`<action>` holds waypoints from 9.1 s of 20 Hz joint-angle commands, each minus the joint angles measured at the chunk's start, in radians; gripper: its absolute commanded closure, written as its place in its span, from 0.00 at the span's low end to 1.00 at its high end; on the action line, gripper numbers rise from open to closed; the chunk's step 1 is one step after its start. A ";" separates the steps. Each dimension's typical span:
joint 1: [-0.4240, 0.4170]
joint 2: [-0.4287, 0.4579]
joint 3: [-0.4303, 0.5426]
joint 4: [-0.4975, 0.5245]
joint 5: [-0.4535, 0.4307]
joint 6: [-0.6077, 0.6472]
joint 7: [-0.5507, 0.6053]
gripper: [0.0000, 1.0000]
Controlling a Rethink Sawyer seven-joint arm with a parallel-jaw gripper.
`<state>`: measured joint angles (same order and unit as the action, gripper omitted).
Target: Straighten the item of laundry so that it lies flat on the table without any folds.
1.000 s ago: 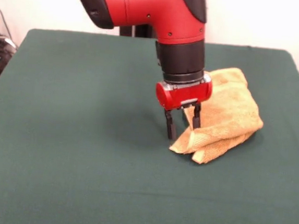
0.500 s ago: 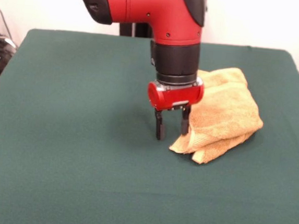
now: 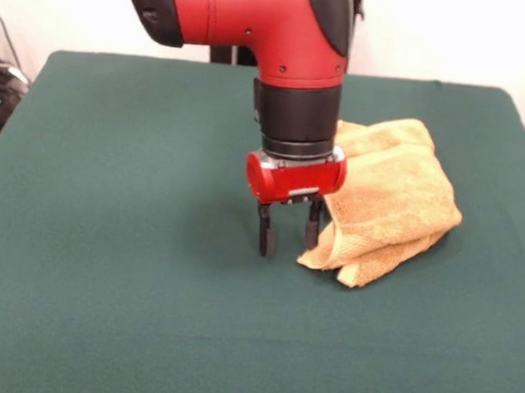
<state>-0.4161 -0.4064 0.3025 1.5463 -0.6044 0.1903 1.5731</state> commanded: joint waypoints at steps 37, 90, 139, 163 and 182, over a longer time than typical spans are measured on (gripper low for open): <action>-0.283 0.200 0.468 0.115 0.022 0.219 -0.087 0.00; -0.031 -0.060 0.126 -0.019 0.033 0.507 -0.057 1.00; -0.425 -0.406 0.362 0.430 -0.189 0.084 -0.111 1.00; -0.509 -0.501 0.370 0.594 -0.392 -0.163 0.020 1.00; -0.662 -0.538 0.545 0.788 -0.279 0.336 -0.325 1.00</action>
<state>-1.1333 -0.9337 0.7540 2.2120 -0.8561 0.2618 1.5729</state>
